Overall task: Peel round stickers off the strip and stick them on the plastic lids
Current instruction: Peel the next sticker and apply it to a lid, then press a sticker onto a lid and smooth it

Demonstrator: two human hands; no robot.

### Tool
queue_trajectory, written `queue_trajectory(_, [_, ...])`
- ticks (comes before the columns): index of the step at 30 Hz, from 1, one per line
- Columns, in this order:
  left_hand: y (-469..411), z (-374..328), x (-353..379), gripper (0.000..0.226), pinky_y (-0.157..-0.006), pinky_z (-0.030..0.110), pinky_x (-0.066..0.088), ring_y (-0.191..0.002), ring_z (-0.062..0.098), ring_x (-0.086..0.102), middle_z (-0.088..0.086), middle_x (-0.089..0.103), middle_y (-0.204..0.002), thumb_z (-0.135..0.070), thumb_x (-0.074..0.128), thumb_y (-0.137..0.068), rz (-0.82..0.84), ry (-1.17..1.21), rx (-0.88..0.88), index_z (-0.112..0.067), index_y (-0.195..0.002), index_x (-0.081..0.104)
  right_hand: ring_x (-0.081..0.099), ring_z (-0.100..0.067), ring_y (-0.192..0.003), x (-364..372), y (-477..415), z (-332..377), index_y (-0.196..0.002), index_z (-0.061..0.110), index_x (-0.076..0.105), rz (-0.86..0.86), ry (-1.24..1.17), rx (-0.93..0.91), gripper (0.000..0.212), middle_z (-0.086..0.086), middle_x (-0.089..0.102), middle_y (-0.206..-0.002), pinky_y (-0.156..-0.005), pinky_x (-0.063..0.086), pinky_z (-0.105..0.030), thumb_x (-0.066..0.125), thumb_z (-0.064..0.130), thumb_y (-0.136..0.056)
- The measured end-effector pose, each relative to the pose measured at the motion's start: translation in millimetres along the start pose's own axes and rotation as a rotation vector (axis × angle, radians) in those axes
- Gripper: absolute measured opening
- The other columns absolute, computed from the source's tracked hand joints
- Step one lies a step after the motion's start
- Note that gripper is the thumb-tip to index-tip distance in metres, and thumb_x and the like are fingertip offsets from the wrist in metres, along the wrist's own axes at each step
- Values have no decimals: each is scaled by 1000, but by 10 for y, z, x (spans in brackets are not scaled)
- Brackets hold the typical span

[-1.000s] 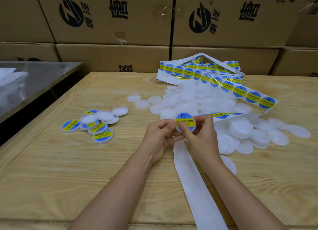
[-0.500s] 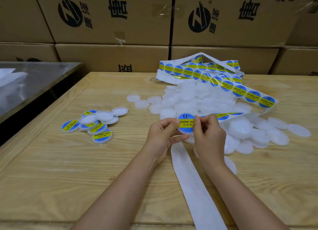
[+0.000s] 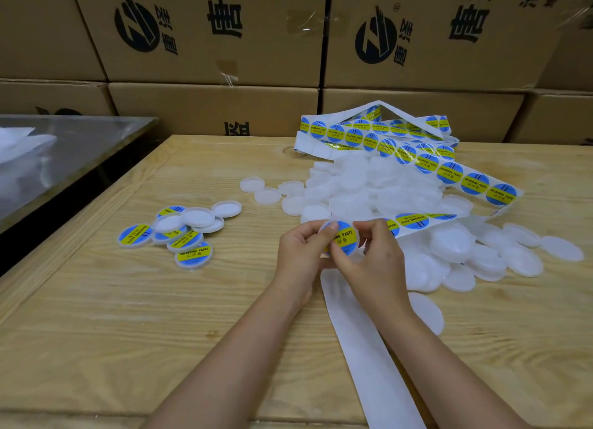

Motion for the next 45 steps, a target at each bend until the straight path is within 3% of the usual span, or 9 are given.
queue_trajectory(4, [-38, -33, -38, 12, -47, 22, 50, -65, 10, 68, -3, 72, -70, -13, 58, -91, -61, -32, 30, -12, -87, 70, 47, -5, -76, -6, 25, 9, -111, 25, 53, -10, 91, -76, 43, 16, 48, -83, -67, 35, -22, 74, 34, -75])
queue_trajectory(9, [-96, -152, -227, 11, -45, 24, 51, -63, 4, 64, -12, 70, -69, -16, 58, -92, -252, -176, 217, -20, -87, 67, 53, -11, -61, -97, -21, -92, -116, 26, 55, -81, 118, 26, 29, 7, 52, -58, -61, 40, -32, 56, 31, -87])
queue_trajectory(16, [-224, -519, -1044, 22, -84, 39, 47, -93, 29, 63, 7, 71, -102, -19, 57, -93, -557, -1108, 658, -10, -108, 70, 54, -8, -60, -268, -158, -292, -118, 23, 60, -190, -22, 249, 28, 4, 53, -56, -58, 38, -25, 51, 29, -92])
queue_trajectory(21, [-229, -474, -1317, 25, -85, 41, 38, -106, 35, 53, 16, 67, -106, -15, 55, -92, -707, -1318, 491, -3, -109, 68, 55, 0, -66, -328, -186, -355, -117, 23, 61, -236, -125, 304, 28, 12, 59, -71, -57, 35, -2, 59, 30, -90])
queue_trajectory(26, [-255, -470, -1408, 20, -80, 43, 37, -100, 38, 52, 23, 65, -98, -9, 56, -84, -756, -1491, 305, 3, -94, 68, 63, -35, -86, -331, -226, -419, -115, 19, 62, -235, -161, 376, 29, 2, 65, -93, -84, 51, -41, 64, 24, -86])
queue_trajectory(32, [-274, -428, -1407, 26, -109, 48, 15, -102, 36, 55, 18, 67, -99, -23, 54, -88, -797, -1597, 254, -7, -103, 68, 63, -39, -94, -322, -247, -472, -102, 27, 64, -281, -219, 423, 24, -5, 67, -104, -87, 51, -49, 65, 15, -81])
queue_trajectory(38, [-258, -424, -1141, 23, -106, 55, 22, -92, 32, 62, 13, 70, -98, -11, 52, -83, -668, -1524, 588, -5, -97, 69, 60, -28, -82, -322, -249, -411, -106, 30, 57, -287, -231, 341, 34, 1, 54, -94, -73, 50, -35, 62, 7, -81])
queue_trajectory(41, [-200, -350, -749, 22, -98, 49, 35, -82, 29, 67, 9, 72, -90, -4, 56, -77, -434, -1404, 857, -4, -92, 71, 51, 1, -62, -301, -230, -369, -121, 27, 53, -260, -194, 284, 45, 4, 52, -88, -57, 37, -7, 63, 7, -83])
queue_trajectory(45, [-95, -148, -261, 28, -88, 38, 41, -94, 26, 65, 7, 71, -104, 2, 54, -83, -88, -1196, 883, -3, -106, 68, 48, -1, -61, -252, -190, -292, -121, 25, 53, -174, -207, 246, 46, 7, 46, -74, -62, 38, -11, 61, 2, -83])
Point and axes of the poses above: each hand's wrist, its own y-axis away from the middle knuckle, its own x-axis out of the palm, z = x × y, the point moved 2 cm from there along -y, towards the middle knuckle
